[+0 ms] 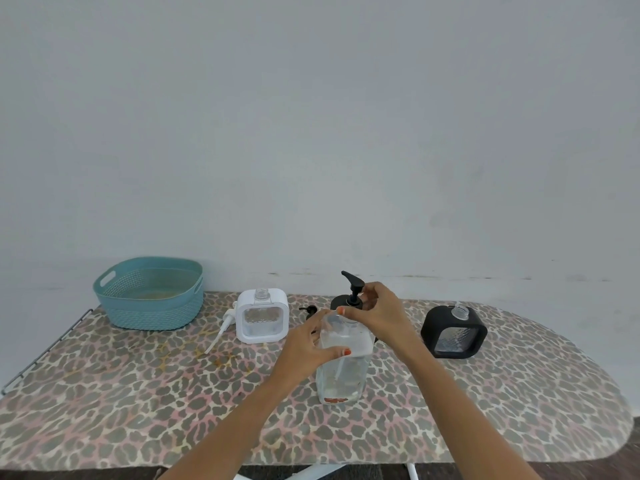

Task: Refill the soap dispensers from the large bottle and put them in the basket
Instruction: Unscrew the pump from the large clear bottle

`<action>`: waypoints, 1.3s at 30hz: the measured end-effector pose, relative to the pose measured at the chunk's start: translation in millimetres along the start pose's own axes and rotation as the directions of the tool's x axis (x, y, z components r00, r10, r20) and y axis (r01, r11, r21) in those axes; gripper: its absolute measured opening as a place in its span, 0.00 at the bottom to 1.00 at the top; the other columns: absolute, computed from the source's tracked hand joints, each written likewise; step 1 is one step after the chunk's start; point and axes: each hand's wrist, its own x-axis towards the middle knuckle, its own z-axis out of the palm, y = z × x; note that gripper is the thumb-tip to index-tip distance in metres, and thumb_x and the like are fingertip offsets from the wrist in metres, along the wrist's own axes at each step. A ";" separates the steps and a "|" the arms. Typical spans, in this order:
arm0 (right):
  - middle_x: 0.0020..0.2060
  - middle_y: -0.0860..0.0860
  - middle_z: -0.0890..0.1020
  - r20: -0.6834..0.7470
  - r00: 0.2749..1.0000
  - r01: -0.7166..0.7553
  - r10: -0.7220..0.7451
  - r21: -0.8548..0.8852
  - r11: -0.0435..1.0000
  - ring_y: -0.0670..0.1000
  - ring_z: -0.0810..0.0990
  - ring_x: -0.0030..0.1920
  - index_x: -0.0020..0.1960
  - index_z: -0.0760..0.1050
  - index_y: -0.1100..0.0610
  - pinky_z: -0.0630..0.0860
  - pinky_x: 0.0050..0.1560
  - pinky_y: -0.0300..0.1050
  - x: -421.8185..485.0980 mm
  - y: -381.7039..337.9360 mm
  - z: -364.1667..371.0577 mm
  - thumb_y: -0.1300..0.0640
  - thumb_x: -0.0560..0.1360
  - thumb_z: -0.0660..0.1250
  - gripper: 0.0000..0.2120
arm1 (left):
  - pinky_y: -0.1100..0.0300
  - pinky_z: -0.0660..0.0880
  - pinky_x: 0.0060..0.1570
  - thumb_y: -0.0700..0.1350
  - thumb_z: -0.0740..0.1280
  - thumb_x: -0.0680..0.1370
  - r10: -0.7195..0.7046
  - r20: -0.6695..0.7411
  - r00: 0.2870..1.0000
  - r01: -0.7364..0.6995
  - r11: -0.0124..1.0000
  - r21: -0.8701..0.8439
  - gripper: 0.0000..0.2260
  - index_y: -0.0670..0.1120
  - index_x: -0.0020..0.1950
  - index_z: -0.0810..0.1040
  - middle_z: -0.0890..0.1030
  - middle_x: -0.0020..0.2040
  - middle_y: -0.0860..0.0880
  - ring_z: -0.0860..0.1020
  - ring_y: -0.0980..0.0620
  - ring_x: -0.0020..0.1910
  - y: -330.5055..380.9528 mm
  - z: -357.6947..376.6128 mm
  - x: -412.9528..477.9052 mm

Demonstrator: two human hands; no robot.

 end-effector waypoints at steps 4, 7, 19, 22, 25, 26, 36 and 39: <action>0.42 0.51 0.79 0.071 0.997 -0.006 -0.007 0.181 0.984 0.52 0.81 0.47 0.52 0.67 0.54 0.75 0.39 0.32 -0.9 -3.5 -4.2 0.69 0.68 0.70 0.19 | 0.78 0.71 0.42 0.44 0.78 0.64 -0.012 -0.001 1.000 0.012 1.000 0.000 0.29 0.64 0.57 0.68 0.75 0.50 0.65 0.75 0.75 0.46 -0.7 0.3 0.9; 0.52 0.54 0.77 0.139 0.990 -0.050 0.022 0.202 0.978 0.54 0.77 0.54 0.53 0.66 0.52 0.73 0.40 0.32 -2.4 -6.6 -4.6 0.69 0.69 0.68 0.20 | 0.78 0.71 0.41 0.44 0.77 0.65 -0.016 0.001 1.000 0.016 1.000 0.016 0.29 0.68 0.53 0.67 0.75 0.50 0.64 0.75 0.74 0.46 -1.2 0.7 1.1; 0.39 0.53 0.81 -0.021 1.000 0.000 -0.001 -0.024 1.000 0.53 0.79 0.42 0.48 0.77 0.59 0.76 0.44 0.43 -3.9 -7.9 -6.2 0.63 0.66 0.73 0.11 | 0.74 0.74 0.48 0.45 0.77 0.65 -0.035 0.011 0.999 0.036 0.999 -0.008 0.33 0.55 0.66 0.67 0.76 0.58 0.55 0.77 0.63 0.52 -2.5 1.0 0.3; 0.39 0.51 0.81 -0.065 0.998 0.019 -0.015 0.053 0.998 0.52 0.80 0.43 0.48 0.76 0.56 0.76 0.44 0.41 -3.3 -16.7 -15.1 0.63 0.67 0.72 0.11 | 0.68 0.72 0.55 0.46 0.77 0.65 -0.036 0.001 0.999 0.036 0.999 0.014 0.37 0.48 0.70 0.65 0.74 0.64 0.50 0.76 0.54 0.59 -3.0 0.8 0.7; 0.38 0.49 0.81 -0.110 0.991 0.074 -0.072 0.016 0.997 0.50 0.79 0.42 0.47 0.77 0.55 0.75 0.43 0.39 -2.0 -23.4 -22.6 0.60 0.67 0.73 0.11 | 0.68 0.72 0.56 0.47 0.77 0.65 -0.042 0.000 0.999 0.042 0.999 0.019 0.37 0.49 0.70 0.65 0.74 0.64 0.50 0.75 0.54 0.60 -3.4 0.9 0.9; 0.38 0.49 0.81 -0.113 0.990 0.087 -0.084 0.022 0.996 0.49 0.78 0.41 0.47 0.78 0.55 0.74 0.41 0.36 -1.5 -25.0 -24.5 0.60 0.67 0.74 0.10 | 0.71 0.72 0.53 0.47 0.77 0.65 -0.042 0.000 0.999 0.042 0.999 0.015 0.36 0.49 0.70 0.65 0.74 0.63 0.51 0.75 0.55 0.59 -3.5 1.0 1.1; 0.41 0.50 0.83 -0.285 0.957 0.138 -0.056 0.277 0.951 0.43 0.81 0.42 0.52 0.79 0.56 0.73 0.37 0.24 0.0 -38.0 -43.4 0.60 0.67 0.74 0.14 | 0.78 0.71 0.46 0.46 0.77 0.65 -0.027 -0.003 1.000 0.027 1.000 0.010 0.35 0.50 0.68 0.66 0.75 0.56 0.54 0.76 0.57 0.55 -4.7 0.8 1.1; 0.41 0.47 0.83 -0.336 0.940 0.174 -0.054 0.338 0.925 0.39 0.80 0.40 0.52 0.80 0.56 0.71 0.36 0.22 0.4 -44.9 -56.4 0.61 0.67 0.74 0.13 | 0.79 0.71 0.46 0.45 0.77 0.65 -0.026 -0.001 1.000 0.026 1.000 0.008 0.34 0.51 0.68 0.67 0.76 0.55 0.54 0.76 0.57 0.55 -4.7 1.2 1.6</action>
